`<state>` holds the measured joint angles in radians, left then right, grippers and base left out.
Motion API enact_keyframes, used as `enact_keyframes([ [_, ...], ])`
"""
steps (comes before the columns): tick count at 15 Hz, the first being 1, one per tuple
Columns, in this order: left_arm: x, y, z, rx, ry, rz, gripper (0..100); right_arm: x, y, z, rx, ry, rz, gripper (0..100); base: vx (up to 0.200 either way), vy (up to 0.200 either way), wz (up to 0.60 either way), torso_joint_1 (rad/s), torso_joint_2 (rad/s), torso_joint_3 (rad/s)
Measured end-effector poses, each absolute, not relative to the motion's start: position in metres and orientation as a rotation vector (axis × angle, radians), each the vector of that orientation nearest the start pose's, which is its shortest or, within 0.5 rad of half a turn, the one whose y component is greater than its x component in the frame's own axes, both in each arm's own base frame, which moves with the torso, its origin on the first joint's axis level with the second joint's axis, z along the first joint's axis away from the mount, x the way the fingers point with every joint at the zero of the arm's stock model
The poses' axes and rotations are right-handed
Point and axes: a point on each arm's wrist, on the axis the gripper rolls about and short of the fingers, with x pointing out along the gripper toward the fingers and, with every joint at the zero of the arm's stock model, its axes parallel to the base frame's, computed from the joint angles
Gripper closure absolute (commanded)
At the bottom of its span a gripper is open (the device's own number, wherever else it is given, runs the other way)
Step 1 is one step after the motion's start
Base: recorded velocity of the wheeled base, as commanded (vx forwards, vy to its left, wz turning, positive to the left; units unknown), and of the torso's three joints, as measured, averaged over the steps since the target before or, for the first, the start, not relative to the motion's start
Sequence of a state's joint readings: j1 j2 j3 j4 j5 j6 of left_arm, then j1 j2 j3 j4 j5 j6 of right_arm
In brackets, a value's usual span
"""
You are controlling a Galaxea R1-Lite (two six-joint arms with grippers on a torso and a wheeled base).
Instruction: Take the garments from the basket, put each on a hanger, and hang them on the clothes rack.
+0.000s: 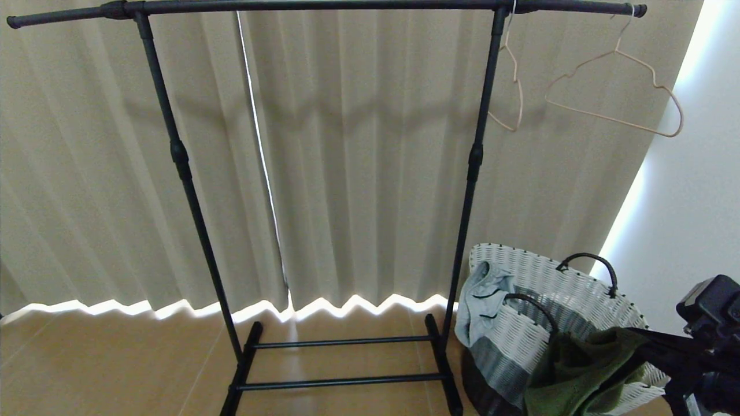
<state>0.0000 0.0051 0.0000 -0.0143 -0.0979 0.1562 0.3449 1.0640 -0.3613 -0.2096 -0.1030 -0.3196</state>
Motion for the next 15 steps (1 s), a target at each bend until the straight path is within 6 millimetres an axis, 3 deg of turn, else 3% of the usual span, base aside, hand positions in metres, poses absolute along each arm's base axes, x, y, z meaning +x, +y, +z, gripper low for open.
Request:
enact_keyframes([
  [4,-0.023,-0.003,0.078,0.155,-0.022,-0.126,0,0.132,0.057,0.192,-0.351,0.329,0.411,100,0.0,0.0,0.0,0.0,0.0,0.0],
  [6,-0.026,-0.005,0.097,0.159,-0.07,-0.219,0,0.138,0.07,0.212,-0.285,0.279,0.466,100,0.0,0.0,0.0,0.0,0.0,0.0],
  [9,-0.023,-0.007,0.141,0.17,-0.104,-0.324,0,0.147,0.087,0.24,-0.203,0.211,0.517,100,0.0,0.0,0.0,0.0,0.0,0.0],
  [11,-0.009,-0.008,0.167,0.193,-0.071,-0.372,0,0.155,0.095,0.256,-0.186,0.17,0.531,100,0.0,0.0,0.0,0.0,0.0,0.0],
  [15,0.039,-0.011,0.207,0.234,0.035,-0.471,0,0.167,0.105,0.271,-0.173,0.138,0.551,100,0.0,0.0,0.0,0.0,0.0,0.0],
])
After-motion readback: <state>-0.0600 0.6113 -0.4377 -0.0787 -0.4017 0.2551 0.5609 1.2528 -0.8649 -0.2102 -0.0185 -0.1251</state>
